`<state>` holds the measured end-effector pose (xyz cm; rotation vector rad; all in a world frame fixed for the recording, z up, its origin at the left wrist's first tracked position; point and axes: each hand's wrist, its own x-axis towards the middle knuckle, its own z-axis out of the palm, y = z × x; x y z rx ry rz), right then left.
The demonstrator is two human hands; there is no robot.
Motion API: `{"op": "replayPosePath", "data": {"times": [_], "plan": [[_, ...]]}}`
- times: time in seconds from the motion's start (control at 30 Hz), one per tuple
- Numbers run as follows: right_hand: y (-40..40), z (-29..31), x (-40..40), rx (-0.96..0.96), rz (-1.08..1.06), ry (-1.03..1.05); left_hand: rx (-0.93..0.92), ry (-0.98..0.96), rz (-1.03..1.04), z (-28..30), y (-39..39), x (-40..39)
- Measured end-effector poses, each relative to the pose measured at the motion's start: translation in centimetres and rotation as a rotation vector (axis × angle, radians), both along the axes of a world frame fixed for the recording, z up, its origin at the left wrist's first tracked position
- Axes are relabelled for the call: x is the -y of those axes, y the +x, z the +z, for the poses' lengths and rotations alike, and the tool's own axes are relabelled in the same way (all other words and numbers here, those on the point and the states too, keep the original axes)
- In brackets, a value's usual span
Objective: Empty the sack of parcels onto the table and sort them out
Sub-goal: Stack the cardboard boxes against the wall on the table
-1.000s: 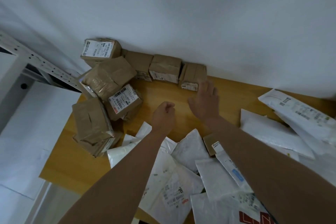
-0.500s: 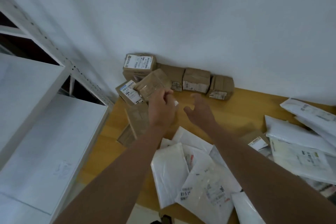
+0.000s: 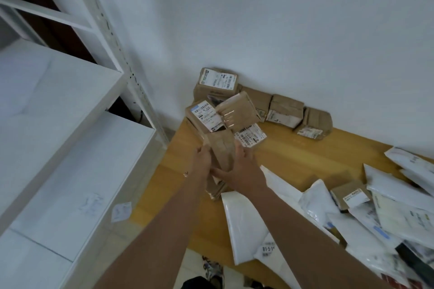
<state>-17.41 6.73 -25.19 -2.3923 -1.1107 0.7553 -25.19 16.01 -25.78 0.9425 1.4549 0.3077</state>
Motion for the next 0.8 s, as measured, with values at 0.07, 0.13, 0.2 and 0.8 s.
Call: {"op": "replayPosePath", "data": {"times": [0.07,0.13,0.2,0.8], "plan": [[-0.8,-0.6,-0.1,0.04,-0.019,0.008,0.036,-0.028,0.012,-0.2,-0.2,0.6],[-1.3,-0.9,0.3,0.084,-0.032,0.057,0.051,-0.044,0.028,-0.4,-0.8,1.0],[-1.5,-0.9,1.2,0.111,-0.013,0.101,0.088,-0.06,0.045,-0.2,-1.6,1.1],[7.4,2.5,13.6,-0.594,-0.607,0.568,0.46,-0.136,-0.188,2.8,6.7,7.5]]}}
